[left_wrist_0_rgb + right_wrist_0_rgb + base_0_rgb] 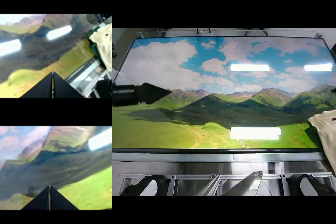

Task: Fold the shirts.

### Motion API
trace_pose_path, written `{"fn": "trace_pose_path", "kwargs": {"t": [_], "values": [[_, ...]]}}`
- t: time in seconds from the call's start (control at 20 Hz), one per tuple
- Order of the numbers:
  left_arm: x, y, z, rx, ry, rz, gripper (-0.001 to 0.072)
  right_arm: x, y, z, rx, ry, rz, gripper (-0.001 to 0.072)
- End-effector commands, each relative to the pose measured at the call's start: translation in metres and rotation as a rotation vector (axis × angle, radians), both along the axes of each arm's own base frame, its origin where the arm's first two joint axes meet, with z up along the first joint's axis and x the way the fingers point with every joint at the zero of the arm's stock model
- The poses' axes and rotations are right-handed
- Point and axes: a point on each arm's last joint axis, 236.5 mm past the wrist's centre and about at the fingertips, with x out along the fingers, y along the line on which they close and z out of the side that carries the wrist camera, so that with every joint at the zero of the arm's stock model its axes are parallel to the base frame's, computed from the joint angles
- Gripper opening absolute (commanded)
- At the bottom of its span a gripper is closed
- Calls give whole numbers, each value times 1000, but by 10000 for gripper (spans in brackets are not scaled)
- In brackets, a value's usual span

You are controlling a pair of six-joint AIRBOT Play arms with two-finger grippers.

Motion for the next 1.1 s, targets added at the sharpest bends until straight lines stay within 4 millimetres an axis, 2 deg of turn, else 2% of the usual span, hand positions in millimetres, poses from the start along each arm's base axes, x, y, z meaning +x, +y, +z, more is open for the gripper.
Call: {"fn": "trace_pose_path", "kwargs": {"t": [0.0,0.05,0.15,0.25,0.3,0.5,0.7,1.05], "values": [[-55,-12,-47,35,78,-2,13,-27,86,-9,-90,-136,281,19],[-73,-20,-65,36,100,-17,13,-39,109,-28,-71,-139,347,19],[-101,-33,-96,34,118,-32,14,-65,149,-84,-22,-117,451,19],[-117,-40,-114,37,109,-27,15,-80,167,-126,12,-83,478,18],[-120,-42,-117,31,104,-13,15,-82,170,-133,15,-63,480,18],[-128,-46,-113,25,71,-13,16,-80,172,-129,18,-70,483,19],[-127,-45,-103,28,8,3,13,-88,182,-126,86,-40,487,19],[-124,-40,-75,36,-182,58,13,-88,183,-126,88,-40,488,19]]}}
